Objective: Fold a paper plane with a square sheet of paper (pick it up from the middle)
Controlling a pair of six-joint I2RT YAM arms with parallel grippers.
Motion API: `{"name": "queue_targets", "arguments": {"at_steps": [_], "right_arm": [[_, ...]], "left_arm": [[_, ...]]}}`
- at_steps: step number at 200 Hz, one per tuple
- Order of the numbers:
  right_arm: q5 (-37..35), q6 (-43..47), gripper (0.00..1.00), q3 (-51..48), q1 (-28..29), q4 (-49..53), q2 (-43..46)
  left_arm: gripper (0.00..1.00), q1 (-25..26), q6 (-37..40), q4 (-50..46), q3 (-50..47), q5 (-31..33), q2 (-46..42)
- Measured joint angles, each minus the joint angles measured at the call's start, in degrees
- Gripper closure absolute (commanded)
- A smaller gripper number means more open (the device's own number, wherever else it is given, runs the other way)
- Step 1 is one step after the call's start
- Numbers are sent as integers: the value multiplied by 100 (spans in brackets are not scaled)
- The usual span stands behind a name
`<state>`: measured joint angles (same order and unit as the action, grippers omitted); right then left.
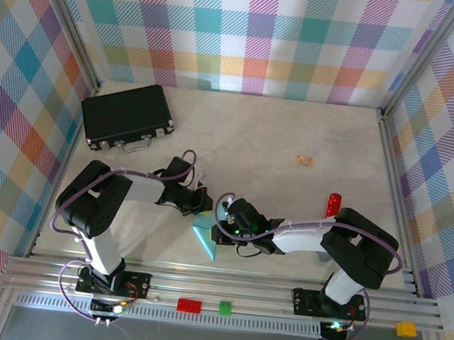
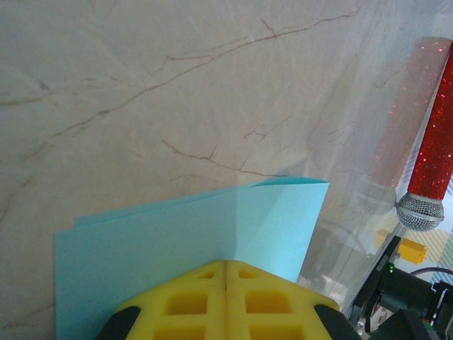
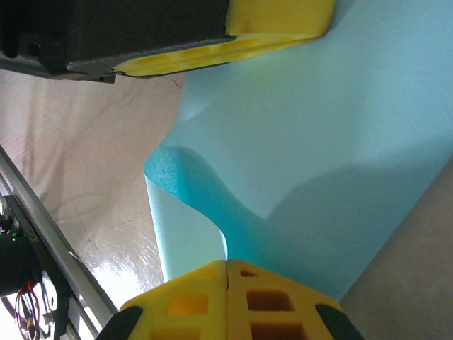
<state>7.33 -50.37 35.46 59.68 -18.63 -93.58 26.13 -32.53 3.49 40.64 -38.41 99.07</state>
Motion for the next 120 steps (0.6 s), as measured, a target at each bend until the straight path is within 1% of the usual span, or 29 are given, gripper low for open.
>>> {"name": "queue_targets", "arguments": {"at_steps": [120], "right_arm": [[-153,-2,100,0,2,157,-2]], "left_arm": [[96,0,-92,37,-57,57,-52]]}}
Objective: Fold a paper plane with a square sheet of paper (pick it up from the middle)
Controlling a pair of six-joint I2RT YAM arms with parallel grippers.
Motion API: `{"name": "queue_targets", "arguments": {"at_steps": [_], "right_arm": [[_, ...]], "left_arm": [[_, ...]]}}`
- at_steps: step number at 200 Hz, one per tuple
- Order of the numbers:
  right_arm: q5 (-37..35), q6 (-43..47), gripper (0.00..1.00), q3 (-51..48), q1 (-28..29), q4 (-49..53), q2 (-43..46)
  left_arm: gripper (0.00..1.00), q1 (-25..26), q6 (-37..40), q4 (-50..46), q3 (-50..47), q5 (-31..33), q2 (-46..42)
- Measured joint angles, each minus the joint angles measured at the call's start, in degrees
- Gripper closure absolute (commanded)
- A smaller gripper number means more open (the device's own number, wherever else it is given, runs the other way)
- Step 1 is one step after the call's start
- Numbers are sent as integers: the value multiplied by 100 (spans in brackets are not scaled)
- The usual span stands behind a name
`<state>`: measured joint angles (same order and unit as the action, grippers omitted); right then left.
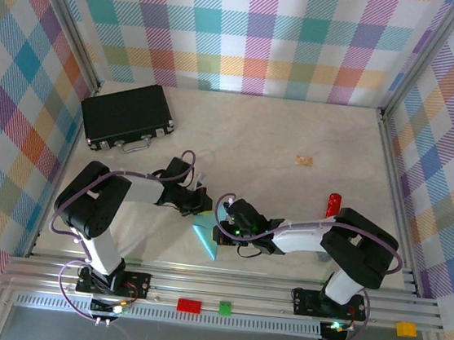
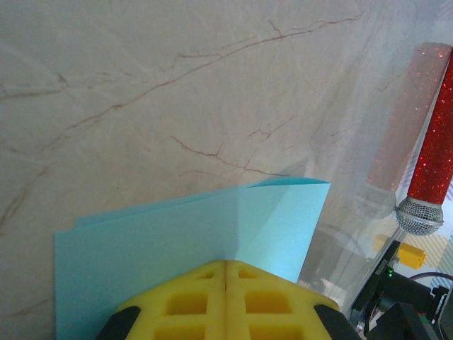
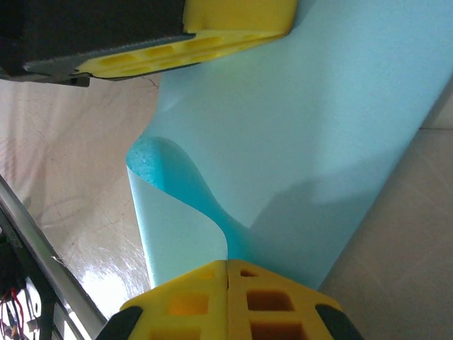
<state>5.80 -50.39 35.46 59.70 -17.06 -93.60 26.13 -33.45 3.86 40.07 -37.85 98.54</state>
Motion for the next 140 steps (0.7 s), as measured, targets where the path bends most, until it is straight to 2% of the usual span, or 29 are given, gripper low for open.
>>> {"name": "queue_targets", "arguments": {"at_steps": [140], "right_arm": [[-223,-15,100,0,68,170,0]], "left_arm": [[96,0,0,-2,2,17,-4]]}}
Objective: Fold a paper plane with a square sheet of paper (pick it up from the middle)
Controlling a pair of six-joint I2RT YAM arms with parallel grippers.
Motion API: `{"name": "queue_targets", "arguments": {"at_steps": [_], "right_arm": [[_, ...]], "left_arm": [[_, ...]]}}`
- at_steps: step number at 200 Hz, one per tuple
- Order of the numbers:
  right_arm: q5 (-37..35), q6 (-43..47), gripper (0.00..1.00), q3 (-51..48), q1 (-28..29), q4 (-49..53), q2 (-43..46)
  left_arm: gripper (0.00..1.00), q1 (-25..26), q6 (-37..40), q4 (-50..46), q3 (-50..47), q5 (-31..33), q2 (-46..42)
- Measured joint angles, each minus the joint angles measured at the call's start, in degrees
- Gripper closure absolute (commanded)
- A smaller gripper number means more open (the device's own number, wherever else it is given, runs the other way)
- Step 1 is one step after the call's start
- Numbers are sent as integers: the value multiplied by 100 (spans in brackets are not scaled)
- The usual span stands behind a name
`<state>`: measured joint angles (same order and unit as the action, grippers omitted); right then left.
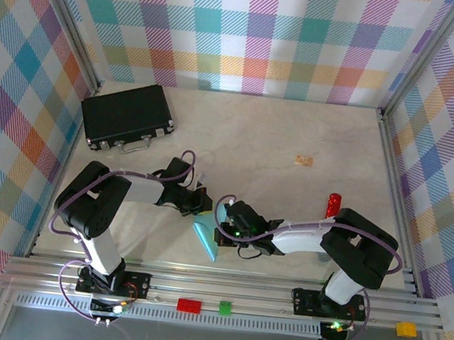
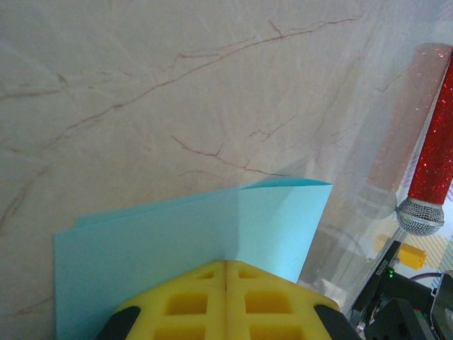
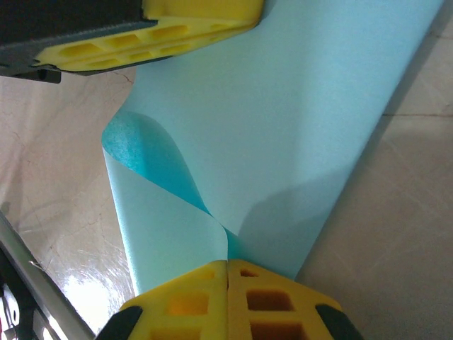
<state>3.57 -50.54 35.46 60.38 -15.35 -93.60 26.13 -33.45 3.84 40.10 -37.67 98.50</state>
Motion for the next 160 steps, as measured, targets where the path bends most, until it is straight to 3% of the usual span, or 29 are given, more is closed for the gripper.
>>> {"name": "queue_targets", "arguments": {"at_steps": [116,160], "right_arm": [[11,-2,100,92,-2,50,-103],[-11,0,100,192,0,125,-160]], "left_arm": [[95,0,-17,-125,2,149,-94],[83,-2,0,-518,192,313,-142]]}}
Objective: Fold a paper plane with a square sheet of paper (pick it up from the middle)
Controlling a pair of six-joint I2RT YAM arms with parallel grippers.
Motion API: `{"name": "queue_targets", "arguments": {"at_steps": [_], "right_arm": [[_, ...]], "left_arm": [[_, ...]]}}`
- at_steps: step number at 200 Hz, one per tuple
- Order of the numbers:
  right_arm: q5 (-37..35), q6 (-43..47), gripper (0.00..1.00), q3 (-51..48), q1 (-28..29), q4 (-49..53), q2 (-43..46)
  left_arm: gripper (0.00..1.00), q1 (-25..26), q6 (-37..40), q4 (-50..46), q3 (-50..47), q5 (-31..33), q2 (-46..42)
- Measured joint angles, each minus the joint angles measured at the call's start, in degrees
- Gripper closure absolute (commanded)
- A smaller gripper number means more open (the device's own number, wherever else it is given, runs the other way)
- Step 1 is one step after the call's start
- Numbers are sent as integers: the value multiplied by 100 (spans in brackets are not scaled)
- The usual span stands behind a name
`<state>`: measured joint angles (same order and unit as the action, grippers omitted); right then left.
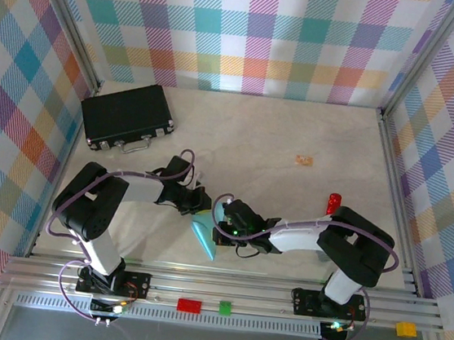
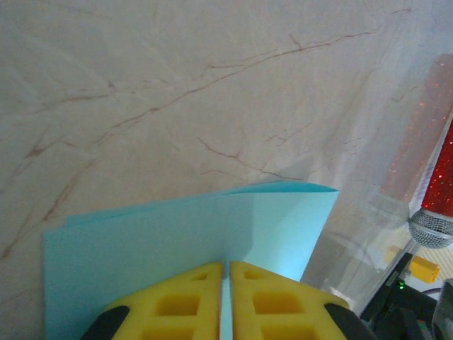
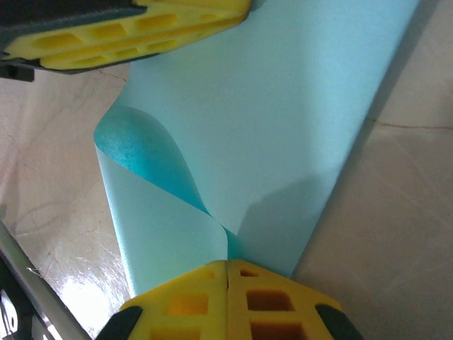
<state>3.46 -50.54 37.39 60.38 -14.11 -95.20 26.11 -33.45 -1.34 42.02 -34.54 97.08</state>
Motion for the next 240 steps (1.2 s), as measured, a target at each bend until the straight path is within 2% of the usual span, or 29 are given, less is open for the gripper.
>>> {"name": "queue_targets", "arguments": {"at_steps": [20,41,74,112,147,187,240], "right_arm": [[-11,2,100,72,-2,72,-35],[-46,24,100,177,-11,160,-87],[-46,46,100,291,-103,219,-164],[-44,109,100,339,-240,264,-190],[-44,192,100,374,-310,328,-195],[-42,195,100,409,-328,348,-223],[-42,192,100,409,-330,343,-225]], "left_arm": [[70,-33,33,-363,192,227,-195],[67,-109,79,-645,409,404,-608],[76,-151,59,-769,466,457,-1364],[89,-155,-201,-682,-109,210,-2031],[93,-162,-610,-407,-907,-168,-2494],[100,-166,-1043,55,-1342,-527,-2605],[100,-166,-1475,498,-1663,-658,-2483]]}}
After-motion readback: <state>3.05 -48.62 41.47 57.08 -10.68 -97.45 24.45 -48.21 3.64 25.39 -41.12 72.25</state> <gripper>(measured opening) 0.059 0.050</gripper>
